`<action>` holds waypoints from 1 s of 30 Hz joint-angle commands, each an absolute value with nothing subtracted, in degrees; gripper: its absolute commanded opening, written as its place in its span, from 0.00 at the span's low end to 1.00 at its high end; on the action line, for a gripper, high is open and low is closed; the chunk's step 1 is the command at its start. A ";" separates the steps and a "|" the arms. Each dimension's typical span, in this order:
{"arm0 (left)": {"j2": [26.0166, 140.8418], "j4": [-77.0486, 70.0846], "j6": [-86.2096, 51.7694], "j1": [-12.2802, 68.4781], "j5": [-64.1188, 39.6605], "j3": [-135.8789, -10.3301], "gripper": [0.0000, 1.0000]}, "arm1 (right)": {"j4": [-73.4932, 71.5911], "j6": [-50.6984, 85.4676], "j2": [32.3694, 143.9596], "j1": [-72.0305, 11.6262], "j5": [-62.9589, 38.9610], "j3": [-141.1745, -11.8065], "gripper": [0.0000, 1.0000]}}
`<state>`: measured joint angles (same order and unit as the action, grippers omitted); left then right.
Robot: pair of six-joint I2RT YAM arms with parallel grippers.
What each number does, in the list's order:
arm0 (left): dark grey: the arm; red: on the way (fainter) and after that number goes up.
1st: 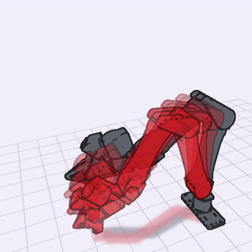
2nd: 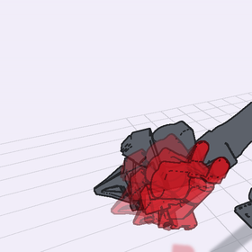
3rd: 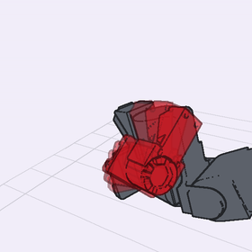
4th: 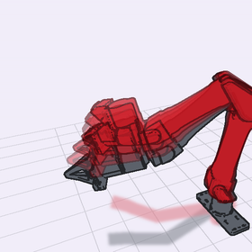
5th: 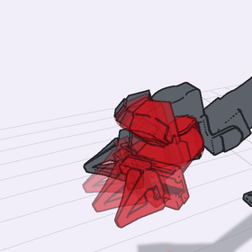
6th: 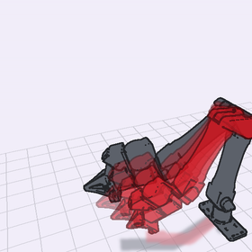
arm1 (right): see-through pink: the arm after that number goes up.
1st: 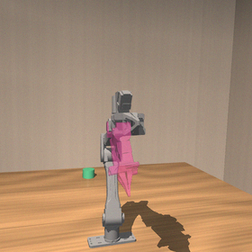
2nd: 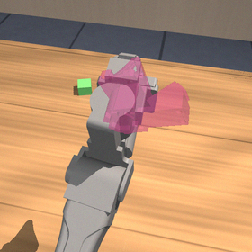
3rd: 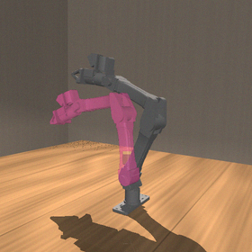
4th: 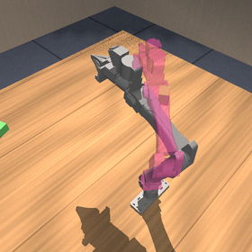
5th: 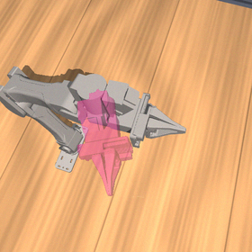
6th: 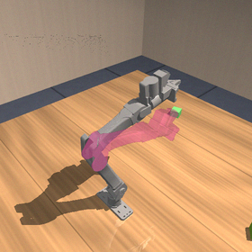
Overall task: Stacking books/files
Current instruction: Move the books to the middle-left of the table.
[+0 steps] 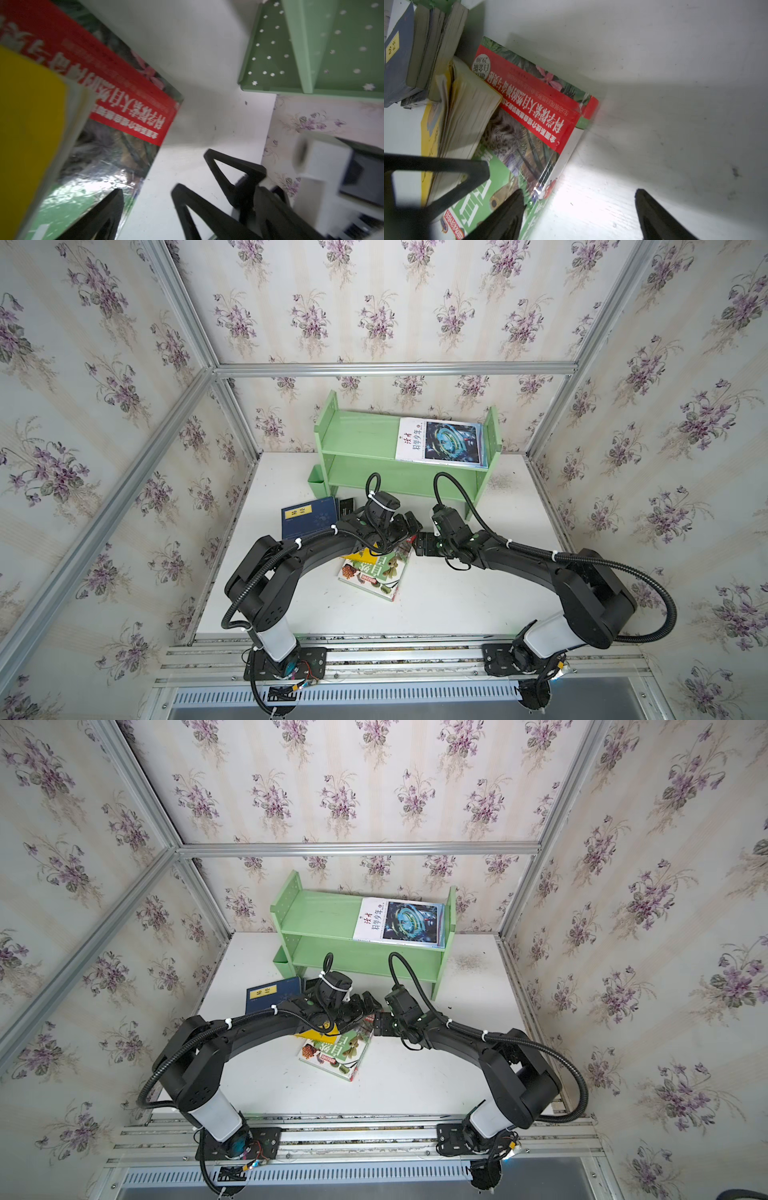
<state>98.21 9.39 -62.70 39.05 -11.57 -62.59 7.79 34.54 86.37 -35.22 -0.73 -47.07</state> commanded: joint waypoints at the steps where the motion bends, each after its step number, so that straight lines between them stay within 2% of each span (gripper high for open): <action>1: 98.35 14.22 -64.17 39.11 -5.27 -60.84 0.99 | 7.07 35.05 84.46 -34.41 2.01 -46.94 0.86; 8: 96.00 20.90 -64.07 38.60 6.80 -55.97 0.99 | 8.09 35.07 81.76 -33.65 1.53 -46.35 0.88; 14: 92.02 23.84 -62.66 36.37 12.29 -51.49 0.99 | 4.95 36.17 84.15 -33.58 -3.21 -47.01 0.88; 24: 91.51 26.64 -57.05 34.23 16.78 -51.13 0.99 | -0.53 41.75 91.24 -33.66 -9.11 -47.91 0.86; 30: 92.97 26.64 -52.21 32.48 15.09 -52.75 0.99 | -2.06 44.08 92.71 -33.66 -10.18 -47.74 0.86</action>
<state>92.40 20.80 -56.05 32.86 12.62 -52.12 0.56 42.19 92.25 -33.63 -9.13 -47.20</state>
